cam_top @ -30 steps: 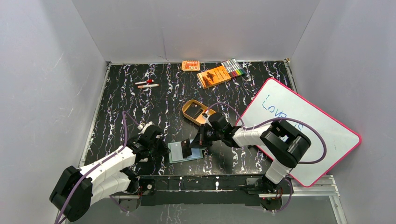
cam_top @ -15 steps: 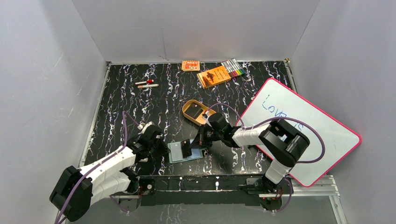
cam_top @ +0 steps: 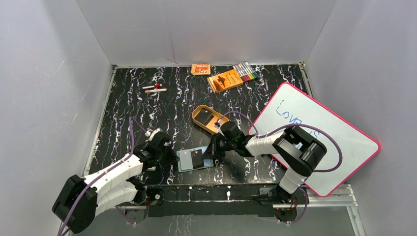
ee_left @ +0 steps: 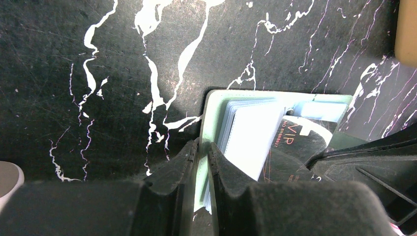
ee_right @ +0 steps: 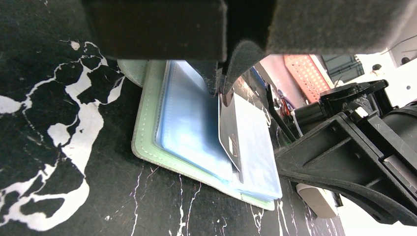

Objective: Put the credit cards into the card holder
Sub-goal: Insert the credit card into the card holder.

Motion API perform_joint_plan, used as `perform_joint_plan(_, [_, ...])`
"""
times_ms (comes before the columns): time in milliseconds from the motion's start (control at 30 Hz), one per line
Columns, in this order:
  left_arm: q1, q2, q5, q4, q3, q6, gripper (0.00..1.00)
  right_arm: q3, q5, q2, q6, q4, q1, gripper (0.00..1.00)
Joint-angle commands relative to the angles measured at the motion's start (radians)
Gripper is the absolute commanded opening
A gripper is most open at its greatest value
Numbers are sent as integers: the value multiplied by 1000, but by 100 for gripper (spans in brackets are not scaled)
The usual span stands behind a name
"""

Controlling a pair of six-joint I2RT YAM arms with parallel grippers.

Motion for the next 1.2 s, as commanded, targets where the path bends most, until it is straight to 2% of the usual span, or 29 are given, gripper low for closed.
perform_joint_plan(0, [-5, -9, -13, -14, -14, -2, 13, -3, -5, -14, -7, 12, 9, 0])
perform_joint_plan(500, [-5, -1, -3, 0, -26, -6, 13, 43, -17, 51, 13, 68, 14, 0])
perform_joint_plan(1167, [-5, -9, -2, -6, -29, -4, 12, 52, 84, 34, -6, 32, 16, 0])
